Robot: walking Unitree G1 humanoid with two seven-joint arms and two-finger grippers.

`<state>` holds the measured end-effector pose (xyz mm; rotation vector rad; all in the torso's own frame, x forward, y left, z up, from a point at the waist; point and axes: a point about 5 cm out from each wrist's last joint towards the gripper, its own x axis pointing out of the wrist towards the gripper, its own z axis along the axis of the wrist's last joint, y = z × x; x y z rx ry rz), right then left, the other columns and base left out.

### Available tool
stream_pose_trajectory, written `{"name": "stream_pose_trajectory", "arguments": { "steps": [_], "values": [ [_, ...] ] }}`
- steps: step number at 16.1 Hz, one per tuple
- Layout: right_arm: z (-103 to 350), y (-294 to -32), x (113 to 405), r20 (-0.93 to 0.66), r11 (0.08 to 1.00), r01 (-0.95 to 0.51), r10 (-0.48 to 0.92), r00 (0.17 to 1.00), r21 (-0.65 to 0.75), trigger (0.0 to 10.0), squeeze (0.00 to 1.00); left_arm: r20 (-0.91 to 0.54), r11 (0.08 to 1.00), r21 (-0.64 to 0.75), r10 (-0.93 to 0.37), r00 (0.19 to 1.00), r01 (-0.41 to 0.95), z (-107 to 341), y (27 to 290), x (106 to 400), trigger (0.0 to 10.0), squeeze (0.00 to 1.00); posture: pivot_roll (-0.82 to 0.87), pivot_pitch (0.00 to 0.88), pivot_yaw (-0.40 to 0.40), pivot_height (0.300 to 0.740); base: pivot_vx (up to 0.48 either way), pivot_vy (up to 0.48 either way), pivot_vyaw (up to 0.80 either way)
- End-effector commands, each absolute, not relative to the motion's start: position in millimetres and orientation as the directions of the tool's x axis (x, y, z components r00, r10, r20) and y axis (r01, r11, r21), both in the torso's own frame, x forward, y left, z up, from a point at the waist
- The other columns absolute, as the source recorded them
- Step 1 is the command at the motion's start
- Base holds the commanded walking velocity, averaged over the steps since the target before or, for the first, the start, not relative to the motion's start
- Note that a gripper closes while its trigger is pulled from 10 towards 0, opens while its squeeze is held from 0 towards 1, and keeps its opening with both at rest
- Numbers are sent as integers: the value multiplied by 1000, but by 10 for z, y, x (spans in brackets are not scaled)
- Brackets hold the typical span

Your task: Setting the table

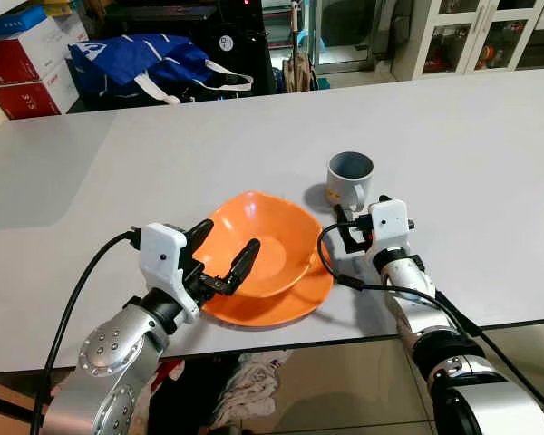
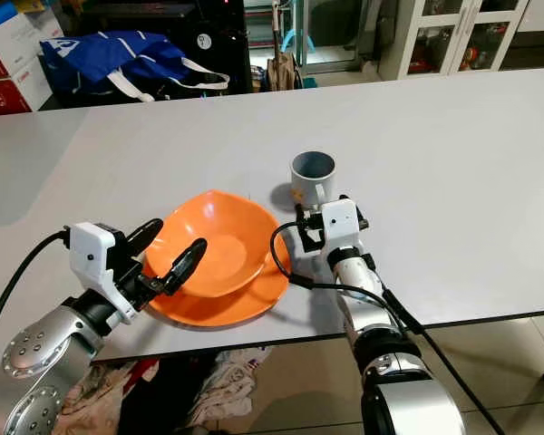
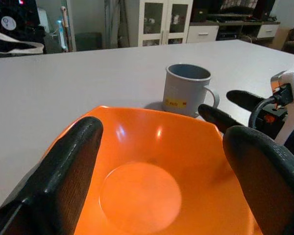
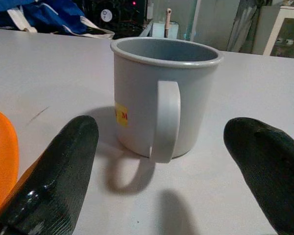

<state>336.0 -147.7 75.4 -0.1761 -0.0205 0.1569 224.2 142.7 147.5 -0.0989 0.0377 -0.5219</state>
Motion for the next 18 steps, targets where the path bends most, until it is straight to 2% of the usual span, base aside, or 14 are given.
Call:
{"name": "stream_pose_trajectory", "arguments": {
  "steps": [1,2,3,10,15,18],
  "values": [
    [791,-1483,3358,28,975,-136,144,989,-178,10000,600,-5,864,-92,-497,868,495,1485,1437,2264,10000,0,-54,0,104,740,0,0,0],
    [795,-1484,3358,30,975,-137,145,989,-177,10000,600,-6,864,-92,-497,868,494,1485,1438,2264,10000,0,-54,0,104,740,0,0,0],
    [816,-1498,3348,45,976,-130,140,989,-176,10000,0,-5,865,-91,-495,869,493,1486,1440,2266,10000,0,-55,0,101,740,0,0,0],
    [833,-1553,3137,85,977,-120,136,987,-177,10000,0,-3,868,-96,-489,872,487,1466,1439,2308,10000,0,-85,0,98,740,0,0,0],
    [917,-1592,2851,97,977,-123,141,985,-171,10000,0,-25,891,-78,-450,892,448,1405,1474,2383,10000,0,-116,0,98,740,0,0,0],
    [1111,-1667,2614,167,980,-105,133,977,-168,10000,0,-52,928,-7,-373,926,373,1349,1553,2450,10000,0,-131,0,99,740,0,0,0]
  ]
}}
